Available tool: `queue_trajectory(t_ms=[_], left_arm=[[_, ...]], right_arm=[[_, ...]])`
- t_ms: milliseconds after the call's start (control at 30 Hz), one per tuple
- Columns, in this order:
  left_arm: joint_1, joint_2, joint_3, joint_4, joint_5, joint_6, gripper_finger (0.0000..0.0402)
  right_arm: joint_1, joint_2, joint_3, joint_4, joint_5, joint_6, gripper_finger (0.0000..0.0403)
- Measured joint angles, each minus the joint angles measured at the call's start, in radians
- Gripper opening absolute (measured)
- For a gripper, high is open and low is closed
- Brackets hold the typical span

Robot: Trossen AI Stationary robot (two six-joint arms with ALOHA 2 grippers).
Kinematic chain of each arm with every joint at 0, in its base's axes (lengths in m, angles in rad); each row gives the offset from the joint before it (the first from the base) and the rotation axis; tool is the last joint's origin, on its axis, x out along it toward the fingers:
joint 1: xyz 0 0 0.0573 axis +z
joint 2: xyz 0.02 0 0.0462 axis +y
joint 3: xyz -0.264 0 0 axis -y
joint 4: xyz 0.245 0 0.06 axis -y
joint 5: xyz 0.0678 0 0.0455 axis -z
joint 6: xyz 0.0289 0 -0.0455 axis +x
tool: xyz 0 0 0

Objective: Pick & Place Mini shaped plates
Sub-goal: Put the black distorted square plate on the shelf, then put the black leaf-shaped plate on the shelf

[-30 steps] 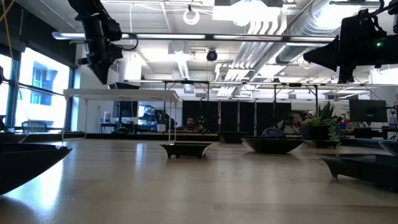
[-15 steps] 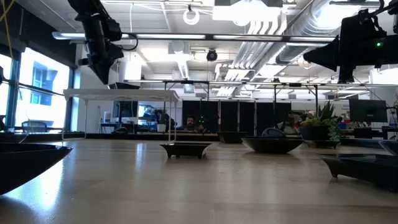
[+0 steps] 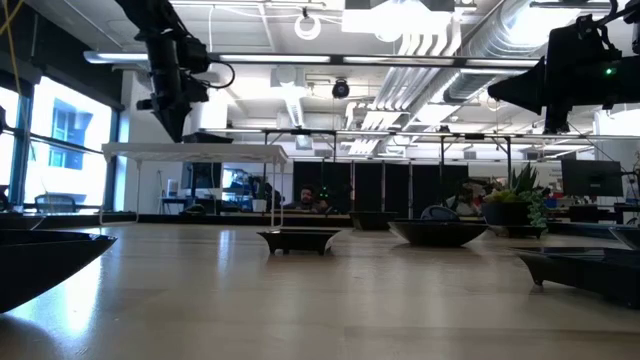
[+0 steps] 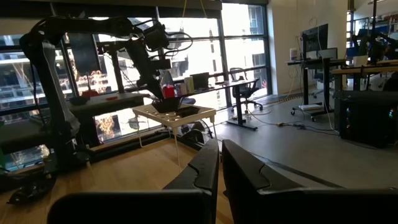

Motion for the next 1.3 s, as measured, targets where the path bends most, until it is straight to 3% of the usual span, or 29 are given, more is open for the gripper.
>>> queue_trajectory(t_ms=[367, 600, 833, 1100, 1300], left_arm=[[0.002, -0.079, 0.000, -0.056, -0.094, 0.000, 0.0000], [-0.067, -0.292, -0.046, 0.020, 0.072, 0.015, 0.0000], [-0.308, -0.602, -0.382, 0.359, 0.269, -0.009, 0.0000], [-0.592, -0.837, -0.864, 0.921, 0.276, -0.153, 0.0000], [-0.728, -0.846, -1.067, 1.221, 0.242, -0.154, 0.0000]], right_arm=[[0.000, 0.000, 0.000, 0.000, 0.000, 0.000, 0.0017], [0.000, 0.000, 0.000, 0.000, 0.000, -0.001, 0.0016], [0.000, 0.000, 0.000, 0.000, 0.006, -0.092, 0.0016], [0.000, 0.000, 0.000, 0.118, -0.052, -0.041, 0.0016], [0.003, 0.019, 0.034, 0.035, -0.187, 0.055, 0.0012]])
